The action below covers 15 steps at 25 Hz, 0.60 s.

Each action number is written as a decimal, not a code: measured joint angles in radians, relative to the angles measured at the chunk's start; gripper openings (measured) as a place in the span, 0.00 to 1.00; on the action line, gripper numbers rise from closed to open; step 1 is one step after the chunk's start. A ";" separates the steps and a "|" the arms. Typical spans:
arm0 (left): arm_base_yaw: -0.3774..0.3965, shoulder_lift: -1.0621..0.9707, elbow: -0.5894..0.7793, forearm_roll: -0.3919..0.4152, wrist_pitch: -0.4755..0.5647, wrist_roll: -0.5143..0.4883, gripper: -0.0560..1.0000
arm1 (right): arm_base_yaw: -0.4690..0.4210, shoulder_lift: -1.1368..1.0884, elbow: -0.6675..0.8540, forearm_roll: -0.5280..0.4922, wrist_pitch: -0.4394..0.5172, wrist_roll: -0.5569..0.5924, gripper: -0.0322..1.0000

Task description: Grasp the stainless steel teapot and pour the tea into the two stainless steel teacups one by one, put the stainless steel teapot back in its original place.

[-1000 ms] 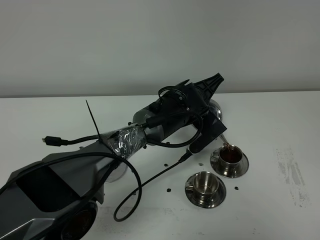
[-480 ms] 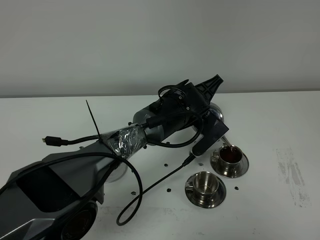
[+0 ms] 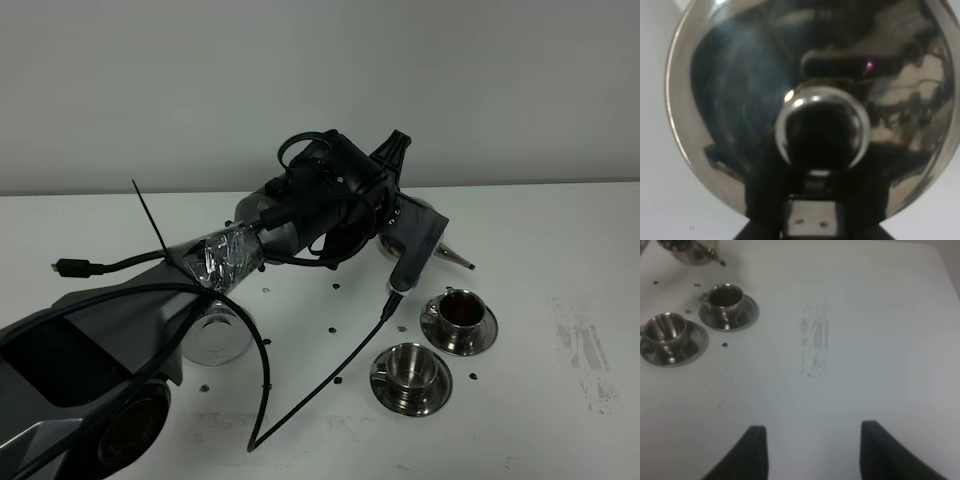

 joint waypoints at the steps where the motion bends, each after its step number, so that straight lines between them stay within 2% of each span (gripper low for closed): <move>1: 0.003 -0.008 -0.007 -0.030 0.003 -0.009 0.29 | 0.000 0.000 0.000 0.000 0.000 0.000 0.46; 6: 0.026 -0.044 -0.040 -0.155 0.086 -0.090 0.29 | 0.000 0.000 0.000 0.000 0.000 0.000 0.46; 15: 0.116 -0.099 -0.047 -0.356 0.371 -0.241 0.29 | -0.001 0.000 0.000 0.001 0.000 0.000 0.46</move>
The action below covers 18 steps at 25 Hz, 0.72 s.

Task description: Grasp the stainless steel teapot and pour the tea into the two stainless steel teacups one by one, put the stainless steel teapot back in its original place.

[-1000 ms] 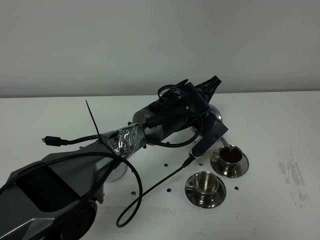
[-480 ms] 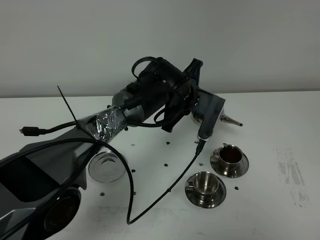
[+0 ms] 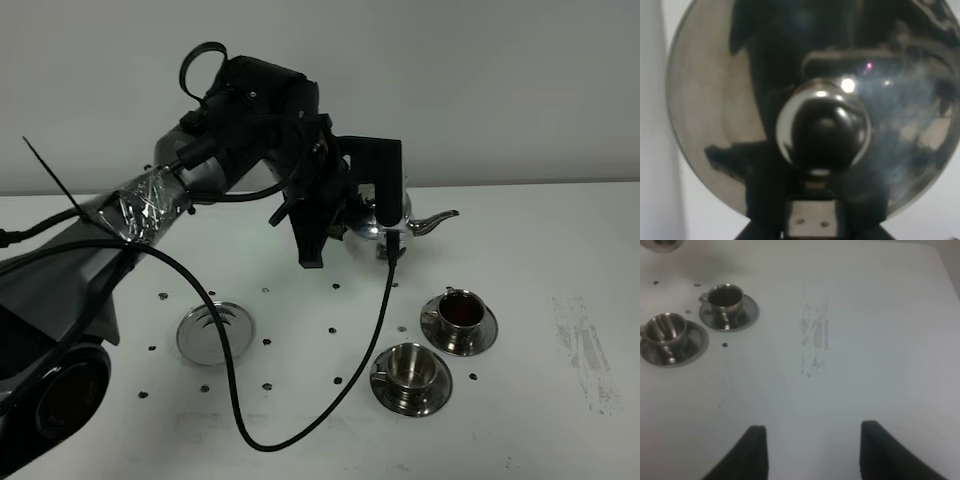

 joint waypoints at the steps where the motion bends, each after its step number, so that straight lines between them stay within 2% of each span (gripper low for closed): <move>1: 0.013 -0.002 0.000 -0.023 0.018 -0.012 0.29 | 0.000 0.000 0.000 0.000 0.000 0.000 0.46; 8: 0.051 -0.011 0.016 -0.118 0.065 -0.029 0.29 | 0.000 0.000 0.000 0.000 0.000 0.000 0.46; 18: 0.056 -0.033 0.087 -0.097 0.055 -0.049 0.29 | 0.000 0.000 0.000 0.000 0.000 0.000 0.46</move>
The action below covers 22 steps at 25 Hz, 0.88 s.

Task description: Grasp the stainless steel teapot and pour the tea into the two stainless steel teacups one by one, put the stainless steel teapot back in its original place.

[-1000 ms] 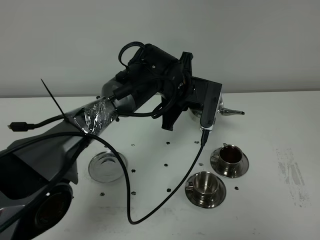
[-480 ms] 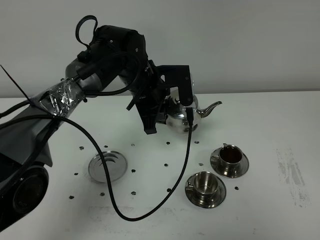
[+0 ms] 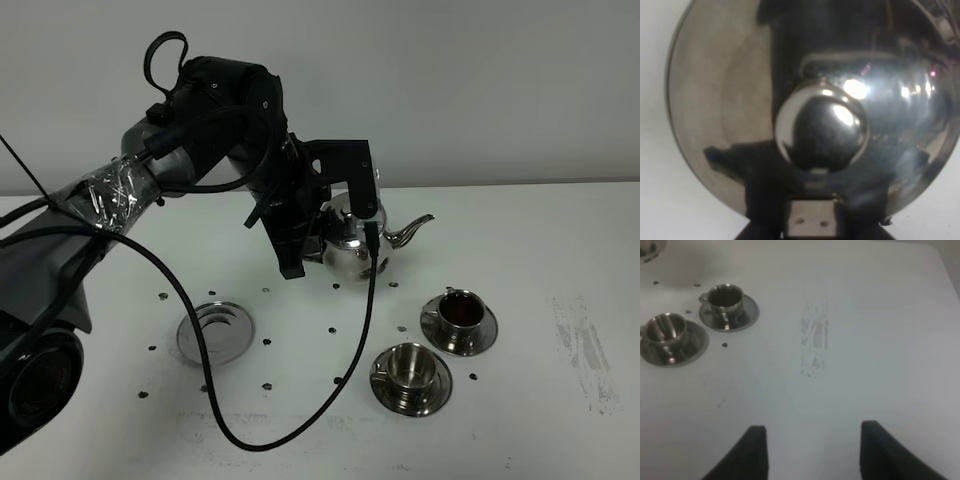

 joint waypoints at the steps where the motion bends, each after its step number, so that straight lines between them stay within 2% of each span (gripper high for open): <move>1: 0.000 0.007 0.001 0.005 -0.001 -0.002 0.29 | 0.000 0.000 0.000 0.000 0.000 0.000 0.46; 22: -0.029 0.116 0.003 0.046 -0.046 -0.008 0.29 | 0.000 0.000 0.000 0.000 0.000 0.000 0.46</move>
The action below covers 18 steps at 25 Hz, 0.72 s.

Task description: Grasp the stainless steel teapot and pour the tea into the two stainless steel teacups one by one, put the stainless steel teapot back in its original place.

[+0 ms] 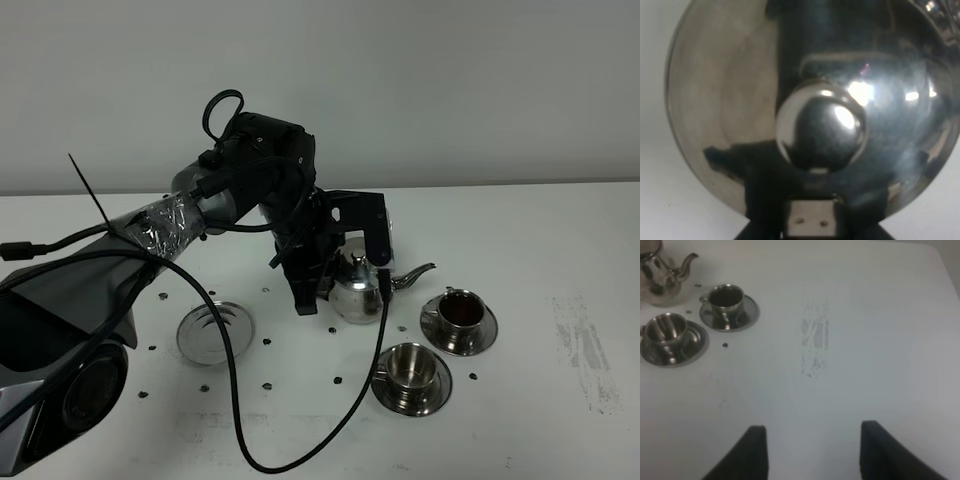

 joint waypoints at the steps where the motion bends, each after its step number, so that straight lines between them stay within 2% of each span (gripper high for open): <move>1: 0.000 0.001 0.000 0.000 0.000 0.000 0.29 | 0.000 0.000 0.000 0.000 0.000 0.000 0.46; 9: 0.000 0.020 0.001 0.003 -0.007 0.023 0.29 | 0.000 0.000 0.000 0.000 0.000 0.000 0.46; 14: 0.000 -0.046 0.001 0.004 0.057 0.006 0.29 | 0.000 0.000 0.000 0.000 0.000 0.000 0.46; 16: 0.000 -0.103 0.031 0.004 0.059 -0.003 0.29 | 0.000 0.000 0.000 0.000 0.000 0.000 0.46; 18: 0.000 -0.174 0.116 0.004 0.045 -0.006 0.29 | 0.000 0.000 0.000 0.000 0.000 0.000 0.46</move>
